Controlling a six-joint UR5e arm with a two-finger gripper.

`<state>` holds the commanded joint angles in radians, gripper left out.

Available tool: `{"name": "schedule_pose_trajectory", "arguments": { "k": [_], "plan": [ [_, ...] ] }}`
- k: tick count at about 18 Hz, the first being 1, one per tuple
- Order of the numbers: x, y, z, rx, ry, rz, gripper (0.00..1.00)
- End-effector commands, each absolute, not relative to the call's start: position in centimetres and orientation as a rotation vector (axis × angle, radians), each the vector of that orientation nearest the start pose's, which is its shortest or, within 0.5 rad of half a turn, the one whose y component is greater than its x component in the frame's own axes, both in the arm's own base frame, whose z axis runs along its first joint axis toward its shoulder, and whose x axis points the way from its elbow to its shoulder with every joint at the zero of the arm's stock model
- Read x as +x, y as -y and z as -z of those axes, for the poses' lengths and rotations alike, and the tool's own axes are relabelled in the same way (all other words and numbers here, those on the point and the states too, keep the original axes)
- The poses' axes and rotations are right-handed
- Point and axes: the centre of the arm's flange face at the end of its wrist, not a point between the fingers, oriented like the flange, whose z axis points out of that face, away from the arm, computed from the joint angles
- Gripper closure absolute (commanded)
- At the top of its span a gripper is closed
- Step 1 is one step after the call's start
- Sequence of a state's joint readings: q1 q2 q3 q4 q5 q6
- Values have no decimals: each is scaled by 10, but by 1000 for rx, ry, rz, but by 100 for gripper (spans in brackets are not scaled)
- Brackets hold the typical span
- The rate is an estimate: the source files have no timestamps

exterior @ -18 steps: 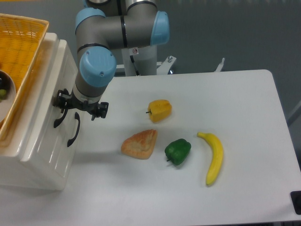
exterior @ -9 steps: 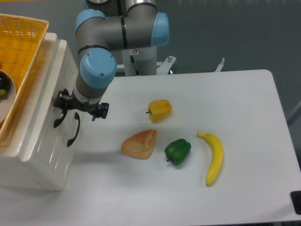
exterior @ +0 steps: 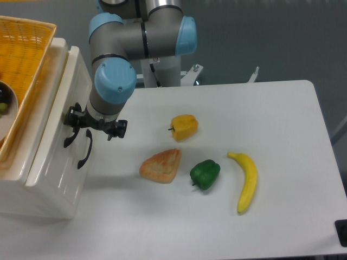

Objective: Slide the top white drawer open
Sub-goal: 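Pull the handle outward from the cabinet, sliding the upper drawer open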

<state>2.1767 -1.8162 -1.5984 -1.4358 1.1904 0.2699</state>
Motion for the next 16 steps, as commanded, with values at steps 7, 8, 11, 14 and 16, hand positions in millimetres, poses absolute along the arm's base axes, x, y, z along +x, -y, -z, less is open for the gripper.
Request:
{"name": "schedule_pose_trajectory", "arguments": {
  "k": [7, 8, 11, 14, 16],
  "plan": [
    [-191, -560, -365, -3014, 549, 560, 0],
    [-191, -560, -365, -3014, 541, 557, 0],
    [-194, -559, -365, -3013, 519, 555, 0],
    [-196, -558, -365, -3013, 512, 555, 0],
    [-200, -557, -364, -3013, 492, 556, 0]
  ]
}}
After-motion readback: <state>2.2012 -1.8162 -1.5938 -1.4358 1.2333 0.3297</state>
